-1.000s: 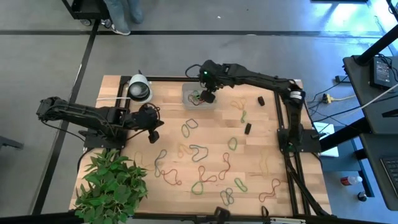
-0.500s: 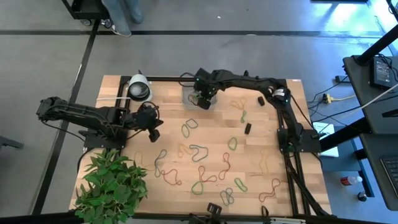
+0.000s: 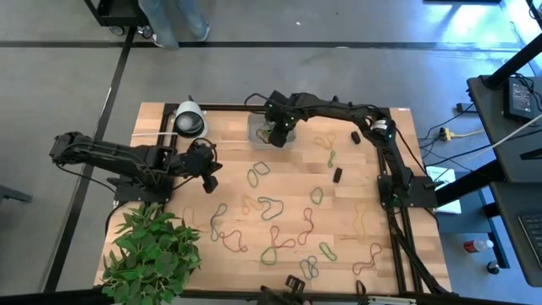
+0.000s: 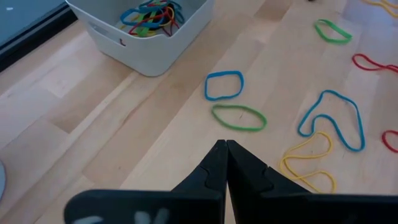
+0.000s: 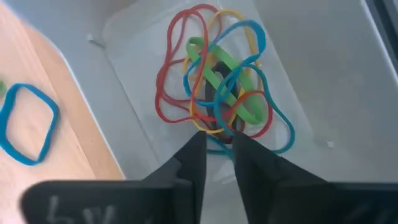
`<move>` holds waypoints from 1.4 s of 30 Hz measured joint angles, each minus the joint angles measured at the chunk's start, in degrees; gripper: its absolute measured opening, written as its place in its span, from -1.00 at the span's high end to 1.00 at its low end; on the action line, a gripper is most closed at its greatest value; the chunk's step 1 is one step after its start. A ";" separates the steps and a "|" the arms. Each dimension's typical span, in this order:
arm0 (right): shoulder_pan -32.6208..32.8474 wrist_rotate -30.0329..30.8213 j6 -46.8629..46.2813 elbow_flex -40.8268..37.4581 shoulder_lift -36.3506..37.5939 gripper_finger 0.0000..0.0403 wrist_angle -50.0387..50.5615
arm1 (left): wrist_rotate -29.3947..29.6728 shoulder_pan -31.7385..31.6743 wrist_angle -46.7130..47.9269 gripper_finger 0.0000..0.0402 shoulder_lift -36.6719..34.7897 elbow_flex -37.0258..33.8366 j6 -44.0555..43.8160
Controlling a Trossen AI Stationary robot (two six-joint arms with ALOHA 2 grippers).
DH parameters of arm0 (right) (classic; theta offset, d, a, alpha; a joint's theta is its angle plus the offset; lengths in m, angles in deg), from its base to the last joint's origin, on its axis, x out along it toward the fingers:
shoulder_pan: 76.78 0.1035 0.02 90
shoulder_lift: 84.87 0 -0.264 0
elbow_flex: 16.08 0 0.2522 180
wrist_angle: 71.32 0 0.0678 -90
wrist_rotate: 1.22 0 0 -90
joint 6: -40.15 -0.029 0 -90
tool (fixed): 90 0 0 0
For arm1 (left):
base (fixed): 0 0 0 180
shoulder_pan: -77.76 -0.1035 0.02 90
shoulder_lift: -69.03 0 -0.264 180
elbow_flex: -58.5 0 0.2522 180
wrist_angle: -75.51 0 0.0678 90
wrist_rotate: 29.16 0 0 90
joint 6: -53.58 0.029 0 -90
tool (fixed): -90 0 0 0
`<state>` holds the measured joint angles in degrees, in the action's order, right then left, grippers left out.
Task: Pick and place rubber bands into bin
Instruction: Put the red rubber band into the white bin
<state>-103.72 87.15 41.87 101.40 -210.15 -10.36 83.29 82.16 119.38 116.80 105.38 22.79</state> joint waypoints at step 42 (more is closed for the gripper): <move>18.20 6.42 -25.76 -14.91 28.39 0.98 6.11 | -5.55 0.00 0.02 0.99 -0.02 0.00 4.88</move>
<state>-85.52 93.57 16.11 86.50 -181.76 -4.25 77.74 82.16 119.40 116.78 105.38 27.67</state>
